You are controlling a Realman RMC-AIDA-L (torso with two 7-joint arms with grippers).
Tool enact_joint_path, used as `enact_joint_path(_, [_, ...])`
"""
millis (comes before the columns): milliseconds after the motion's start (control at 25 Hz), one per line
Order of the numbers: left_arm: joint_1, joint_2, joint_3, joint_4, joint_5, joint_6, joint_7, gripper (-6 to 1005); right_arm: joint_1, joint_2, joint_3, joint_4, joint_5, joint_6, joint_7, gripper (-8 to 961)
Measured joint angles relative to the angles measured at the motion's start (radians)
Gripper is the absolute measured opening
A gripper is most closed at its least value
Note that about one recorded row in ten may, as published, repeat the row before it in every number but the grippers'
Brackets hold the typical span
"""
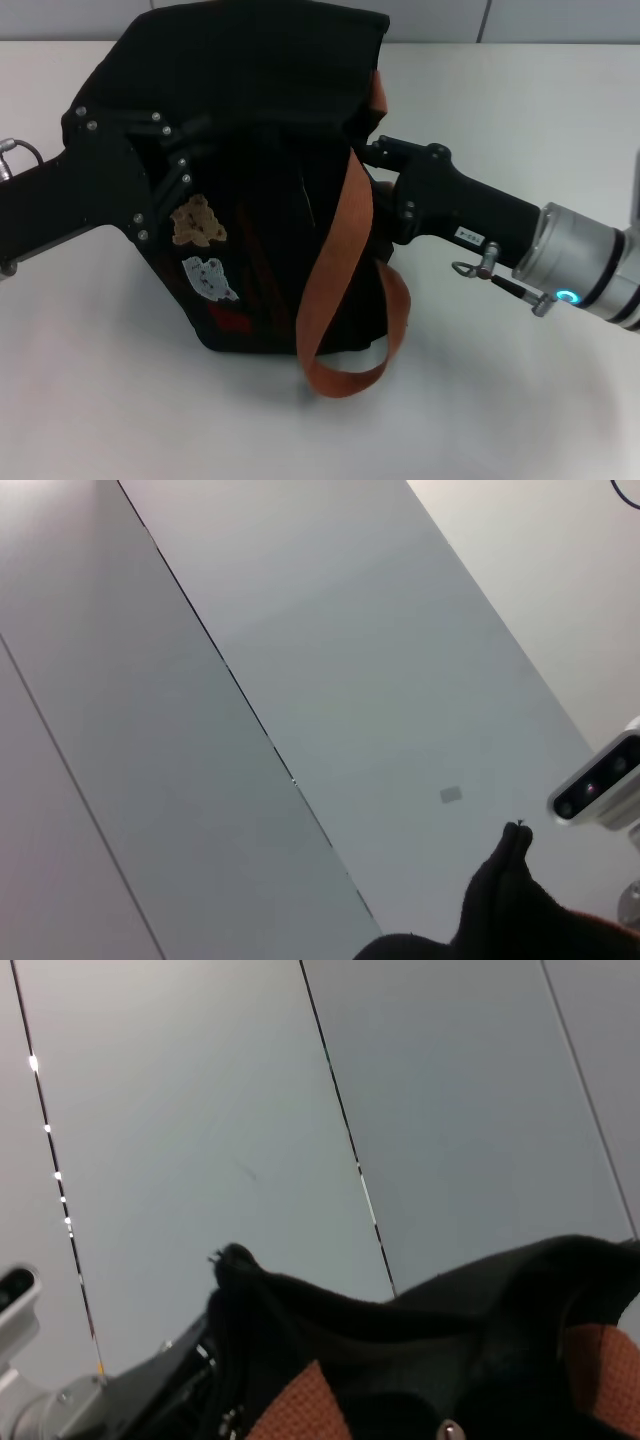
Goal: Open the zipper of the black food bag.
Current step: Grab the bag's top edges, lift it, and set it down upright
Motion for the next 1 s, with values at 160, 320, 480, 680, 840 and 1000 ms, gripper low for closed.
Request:
enact_joint_path(160, [0.000,0.000,0.001,-0.001,0.002,0.028,0.000,71,0.022,0.000,0.002,0.012,-0.004,0.026,-0.003,320])
enact_joint_path(320, [0.002,0.000,0.001,-0.001,0.002,0.033,0.000,71,0.028,0.000,0.002,0.015,-0.004,0.027,-0.003,315])
enact_joint_path(480, [0.001,0.000,0.003,-0.001,0.002,0.037,0.000,71,0.030,0.000,-0.002,0.016,-0.005,0.031,-0.003,221])
enact_joint_path(680, [-0.001,0.000,0.003,-0.001,0.003,0.038,0.000,71,0.032,0.000,-0.005,0.018,-0.005,0.040,0.003,89])
enact_joint_path(840, [-0.003,0.000,0.003,-0.001,0.003,0.038,0.000,71,0.030,0.000,-0.005,0.018,-0.005,0.040,0.004,-4])
enact_joint_path(1000, [-0.003,0.000,0.002,-0.001,0.001,0.034,0.000,71,0.027,0.000,-0.004,0.018,-0.005,0.031,0.004,-3])
